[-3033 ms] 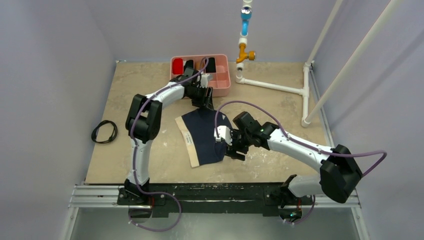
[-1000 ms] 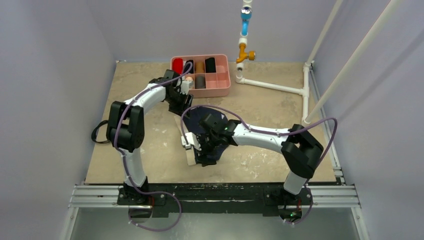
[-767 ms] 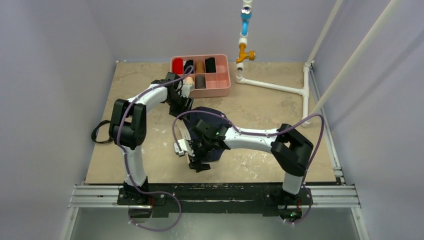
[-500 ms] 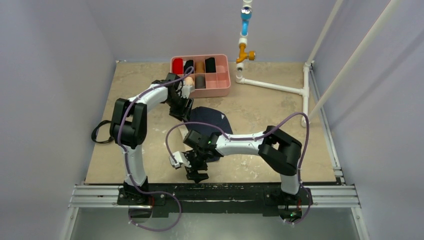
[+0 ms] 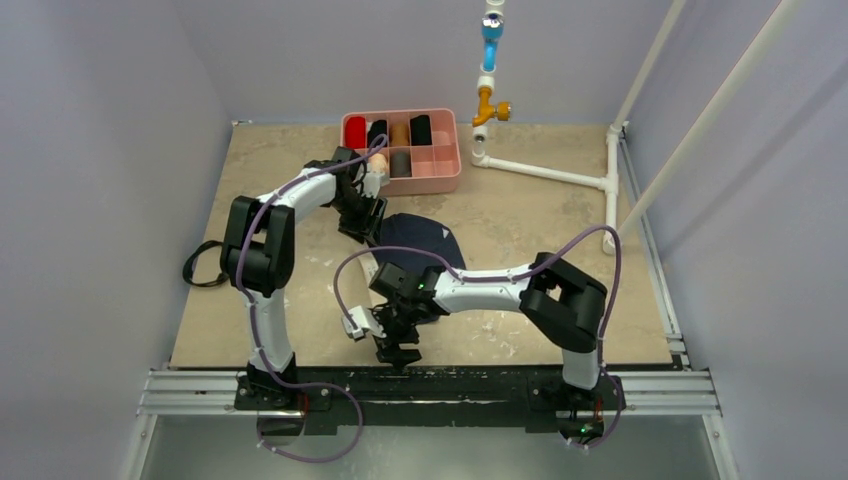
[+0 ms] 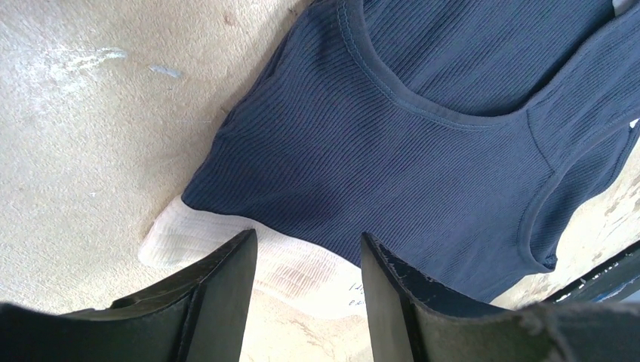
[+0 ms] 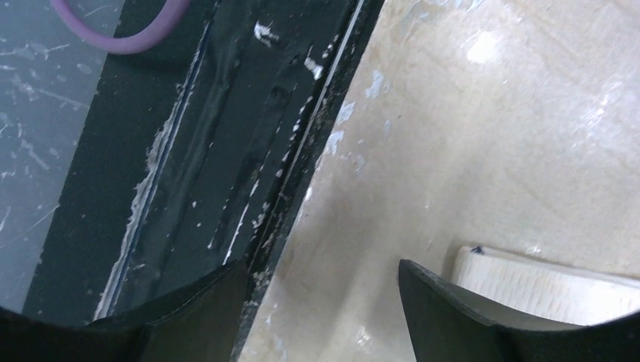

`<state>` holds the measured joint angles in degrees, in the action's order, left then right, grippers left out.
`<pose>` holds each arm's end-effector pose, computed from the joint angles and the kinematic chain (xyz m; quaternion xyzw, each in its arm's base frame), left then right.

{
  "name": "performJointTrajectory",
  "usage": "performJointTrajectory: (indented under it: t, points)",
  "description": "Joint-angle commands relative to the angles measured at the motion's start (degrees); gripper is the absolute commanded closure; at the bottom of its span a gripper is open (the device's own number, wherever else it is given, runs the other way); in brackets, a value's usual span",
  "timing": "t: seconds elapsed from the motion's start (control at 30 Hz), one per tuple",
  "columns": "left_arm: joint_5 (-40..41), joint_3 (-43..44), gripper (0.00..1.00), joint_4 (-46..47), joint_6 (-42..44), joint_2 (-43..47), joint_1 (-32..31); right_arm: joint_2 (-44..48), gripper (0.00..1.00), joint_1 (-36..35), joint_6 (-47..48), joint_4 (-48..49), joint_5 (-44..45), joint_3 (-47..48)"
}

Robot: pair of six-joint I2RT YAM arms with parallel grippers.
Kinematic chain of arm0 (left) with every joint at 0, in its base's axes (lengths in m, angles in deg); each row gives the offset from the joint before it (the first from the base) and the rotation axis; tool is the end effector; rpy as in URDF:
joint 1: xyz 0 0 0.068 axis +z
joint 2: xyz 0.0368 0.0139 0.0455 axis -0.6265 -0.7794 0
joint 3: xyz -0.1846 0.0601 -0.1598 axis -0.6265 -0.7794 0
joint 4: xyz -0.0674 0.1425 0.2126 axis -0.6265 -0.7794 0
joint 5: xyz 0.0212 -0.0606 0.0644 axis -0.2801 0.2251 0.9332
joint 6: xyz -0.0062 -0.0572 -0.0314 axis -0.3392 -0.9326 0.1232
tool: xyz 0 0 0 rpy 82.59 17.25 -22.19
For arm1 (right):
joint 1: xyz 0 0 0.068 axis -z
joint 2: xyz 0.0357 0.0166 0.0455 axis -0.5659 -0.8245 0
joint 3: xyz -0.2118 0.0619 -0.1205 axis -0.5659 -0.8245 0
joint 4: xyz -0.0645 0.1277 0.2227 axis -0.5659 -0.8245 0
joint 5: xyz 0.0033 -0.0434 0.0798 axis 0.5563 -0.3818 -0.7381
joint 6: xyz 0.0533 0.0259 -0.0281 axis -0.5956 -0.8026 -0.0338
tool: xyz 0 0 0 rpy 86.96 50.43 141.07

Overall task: Roll the underwear
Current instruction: Fold the underwear at the center of the board.

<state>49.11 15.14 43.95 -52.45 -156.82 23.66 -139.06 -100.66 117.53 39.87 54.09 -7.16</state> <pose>0.3768 -0.1210 0.1341 0.1518 0.9652 -0.1929 0.0899 0.1274 0.3581 0.1212 -0.7653 0.5393 0.3243 0.1357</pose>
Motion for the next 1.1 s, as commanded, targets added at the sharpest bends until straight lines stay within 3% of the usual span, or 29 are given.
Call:
performJointTrajectory:
  t: [0.0,0.27,0.57,1.07]
  points:
    - [-0.66,1.97,0.48,-0.21,0.9,0.0,-0.24,4.68,0.27,-0.52,-0.23,-2.94,0.78,-0.73]
    - [-0.82,2.04,0.48,-0.08,0.95,-0.03,-0.25,7.29,0.25,-0.39,-2.32,0.33,6.19,2.04]
    - [-1.07,1.97,0.49,-0.07,0.9,0.09,-0.24,-0.05,0.25,0.38,-1.56,3.06,9.02,4.43]
    - [0.01,1.97,0.49,-0.07,0.72,-0.09,-0.26,-1.04,0.25,0.62,1.16,-3.92,3.15,0.13]
